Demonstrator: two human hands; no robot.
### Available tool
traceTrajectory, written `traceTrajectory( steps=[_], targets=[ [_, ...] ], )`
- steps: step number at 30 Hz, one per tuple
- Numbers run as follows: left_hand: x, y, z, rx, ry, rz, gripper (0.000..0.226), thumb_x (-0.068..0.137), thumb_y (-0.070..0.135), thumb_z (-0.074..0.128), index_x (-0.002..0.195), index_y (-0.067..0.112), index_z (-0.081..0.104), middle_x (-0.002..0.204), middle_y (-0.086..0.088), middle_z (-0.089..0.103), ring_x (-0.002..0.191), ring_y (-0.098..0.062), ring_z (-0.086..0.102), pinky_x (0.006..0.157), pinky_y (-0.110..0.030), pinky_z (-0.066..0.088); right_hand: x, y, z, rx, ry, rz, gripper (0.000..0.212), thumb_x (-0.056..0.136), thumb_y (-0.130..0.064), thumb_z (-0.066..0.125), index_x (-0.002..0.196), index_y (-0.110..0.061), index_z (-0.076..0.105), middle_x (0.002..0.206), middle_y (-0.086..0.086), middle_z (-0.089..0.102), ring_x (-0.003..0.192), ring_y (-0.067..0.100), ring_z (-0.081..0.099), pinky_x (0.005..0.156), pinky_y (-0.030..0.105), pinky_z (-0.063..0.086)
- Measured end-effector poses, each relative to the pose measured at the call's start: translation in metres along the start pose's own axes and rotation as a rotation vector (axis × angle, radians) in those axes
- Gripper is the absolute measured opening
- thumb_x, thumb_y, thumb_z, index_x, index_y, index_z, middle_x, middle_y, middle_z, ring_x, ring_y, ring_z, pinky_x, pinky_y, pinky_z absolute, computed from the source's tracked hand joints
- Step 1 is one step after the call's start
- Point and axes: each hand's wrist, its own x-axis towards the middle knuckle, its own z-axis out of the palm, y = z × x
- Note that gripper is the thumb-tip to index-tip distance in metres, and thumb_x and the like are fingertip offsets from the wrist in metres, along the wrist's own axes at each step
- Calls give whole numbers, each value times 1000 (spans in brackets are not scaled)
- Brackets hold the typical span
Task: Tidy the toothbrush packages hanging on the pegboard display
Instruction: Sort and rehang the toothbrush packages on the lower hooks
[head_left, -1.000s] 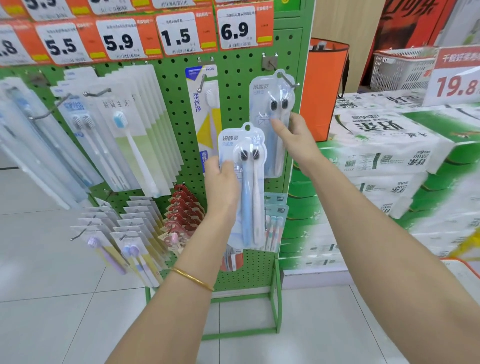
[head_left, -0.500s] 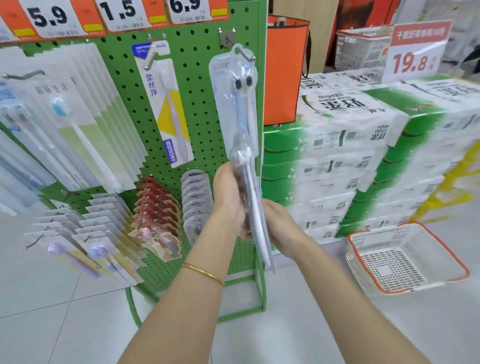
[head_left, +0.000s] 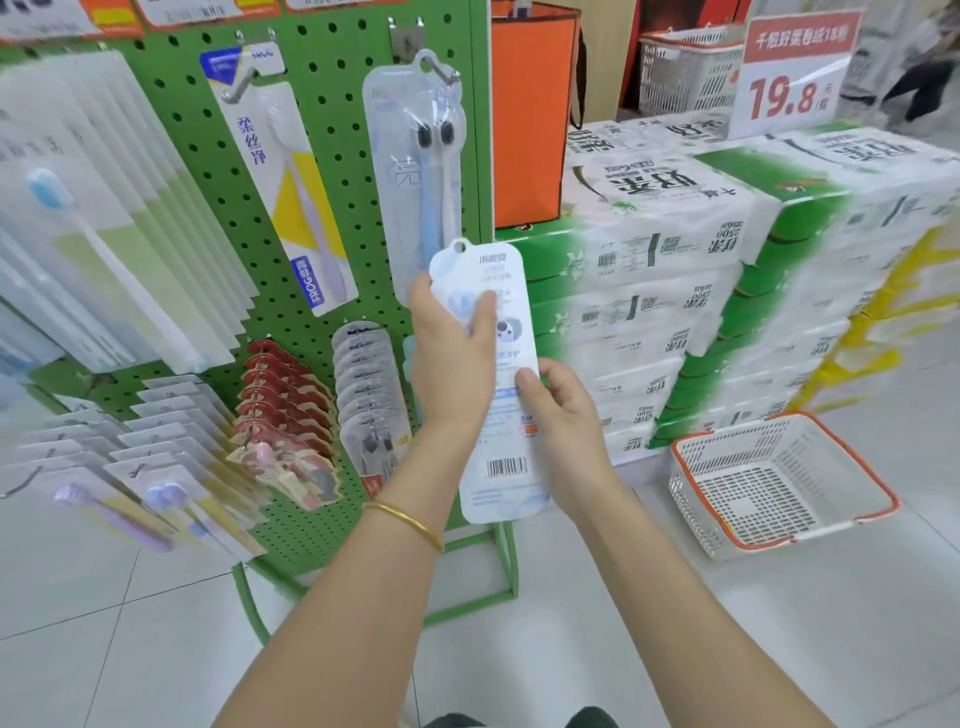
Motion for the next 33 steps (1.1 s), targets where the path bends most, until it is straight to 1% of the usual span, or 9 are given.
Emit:
traceTrajectory(
  steps=[3,7,11,14,17,21,25,28,33],
  targets=[
    [-24,-8,4,274,-131,118,75,92,42,54,150,20,13,147,-2,36,121,-23,49,83,-39,47,9,-3,-2,89,71,-20,14,96,-16,52,84,-19,60,85,5,65,76,15,61,71,29,48],
    [-52,-29,2,522,-372,265,77,93,55,36,152,21,-1,147,-8,29,112,-31,54,75,-44,50,23,-14,-16,297,134,102,15,98,-14,49,83,-13,52,75,4,70,66,16,66,64,29,56],
    [-62,-43,-1,771,-611,350,85,80,64,3,152,20,0,157,-12,12,132,-33,36,93,-46,44,36,-17,-26,465,199,220,10,99,-22,47,95,-14,48,108,18,64,96,32,62,91,53,49],
    [-58,-39,-4,830,-718,359,79,88,62,10,153,18,4,159,-8,1,140,-29,16,110,-46,27,39,-13,-29,522,228,274,29,95,-31,53,115,-10,48,125,17,59,112,35,59,93,56,47],
    [-47,-30,-5,791,-797,314,68,96,50,38,152,20,13,156,-2,12,136,-26,16,112,-44,22,35,-12,-30,544,206,349,68,81,-46,62,135,-9,44,134,19,53,118,36,56,95,54,47],
    [-39,-19,-8,557,-908,125,73,93,48,50,152,19,17,156,2,17,142,-21,12,114,-34,10,38,-11,-32,489,207,353,45,94,-49,47,114,-10,54,97,9,53,91,27,58,80,44,53],
    [-33,-15,-12,323,-1012,-4,73,89,25,63,149,23,22,141,5,35,124,-13,45,95,-24,41,32,-15,-27,365,177,301,22,94,-29,56,107,-13,50,83,4,58,74,18,58,51,29,53],
    [-27,-13,-15,235,-1013,-59,88,82,7,59,150,32,9,129,7,46,106,-15,58,76,-30,53,30,-15,-26,172,177,261,42,88,-15,66,124,-11,46,104,7,61,76,10,64,62,26,50],
    [-21,-13,-18,105,-893,-80,63,86,1,57,140,23,33,122,0,54,111,-16,54,89,-28,48,30,-20,-27,-93,133,151,40,87,-9,65,125,-8,55,93,-4,65,69,-3,64,56,11,47]
  ],
)
